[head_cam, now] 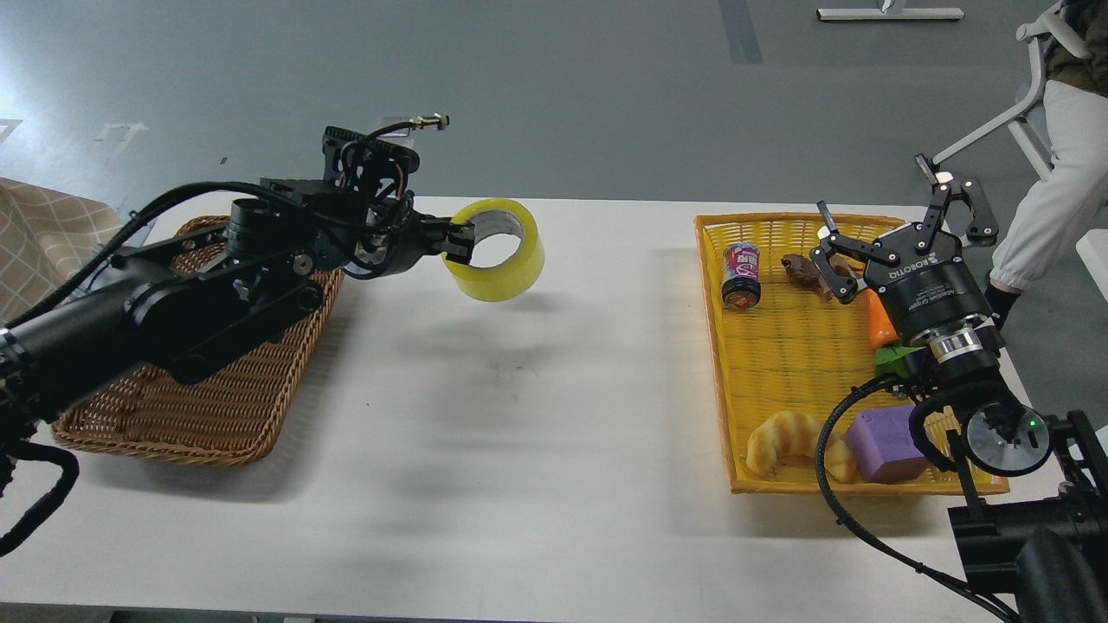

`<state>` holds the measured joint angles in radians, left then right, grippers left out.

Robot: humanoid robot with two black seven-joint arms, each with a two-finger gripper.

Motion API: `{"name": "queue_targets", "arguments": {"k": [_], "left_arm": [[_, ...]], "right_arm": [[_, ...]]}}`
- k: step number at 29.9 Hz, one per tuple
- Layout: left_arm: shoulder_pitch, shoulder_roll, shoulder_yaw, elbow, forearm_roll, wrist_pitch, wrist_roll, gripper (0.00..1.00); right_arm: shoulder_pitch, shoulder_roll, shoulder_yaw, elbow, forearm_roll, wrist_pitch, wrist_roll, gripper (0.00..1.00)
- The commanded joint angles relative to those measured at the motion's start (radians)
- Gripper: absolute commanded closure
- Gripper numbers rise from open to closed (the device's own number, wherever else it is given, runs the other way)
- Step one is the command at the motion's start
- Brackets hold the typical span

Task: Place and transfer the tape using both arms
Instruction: 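Lift the tape roll with the left gripper over the wicker basket, then lower the tape roll into the basket and open the left gripper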

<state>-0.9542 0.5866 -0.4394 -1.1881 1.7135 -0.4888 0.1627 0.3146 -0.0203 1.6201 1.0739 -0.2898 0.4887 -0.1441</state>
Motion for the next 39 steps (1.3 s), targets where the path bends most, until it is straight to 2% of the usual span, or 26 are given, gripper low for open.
{"name": "queue_targets", "arguments": {"k": [1, 4, 14, 25, 32, 36, 39], "left_arm": [[-0.003, 0.074, 0.001, 0.001, -0.029, 0.000, -0.011, 1.00], [-0.003, 0.133, 0.001, 0.001, -0.045, 0.000, -0.014, 1.00], [0.037, 0.331, 0.021, 0.013, -0.037, 0.000, -0.117, 1.00], [0.176, 0.406, 0.021, 0.019, -0.035, 0.001, -0.134, 1.00], [0.255, 0.410, 0.021, 0.025, -0.034, 0.041, -0.134, 1.00], [0.261, 0.406, 0.024, 0.056, -0.034, 0.065, -0.137, 1.00], [0.268, 0.398, 0.050, 0.097, -0.035, 0.073, -0.160, 1.00]], "right_arm": [[0.000, 0.002, 0.000, 0.001, 0.000, 0.000, 0.000, 0.00], [0.000, 0.003, 0.000, 0.001, 0.000, 0.000, 0.000, 0.00], [0.001, 0.005, 0.000, -0.002, 0.000, 0.000, 0.000, 0.00], [0.001, 0.019, -0.002, -0.003, 0.000, 0.000, 0.000, 0.00], [0.000, 0.020, -0.002, -0.003, 0.000, 0.000, 0.000, 0.00], [-0.005, 0.020, -0.002, -0.003, 0.000, 0.000, 0.000, 0.00], [-0.008, 0.020, -0.002, -0.003, 0.000, 0.000, 0.000, 0.00]]}}
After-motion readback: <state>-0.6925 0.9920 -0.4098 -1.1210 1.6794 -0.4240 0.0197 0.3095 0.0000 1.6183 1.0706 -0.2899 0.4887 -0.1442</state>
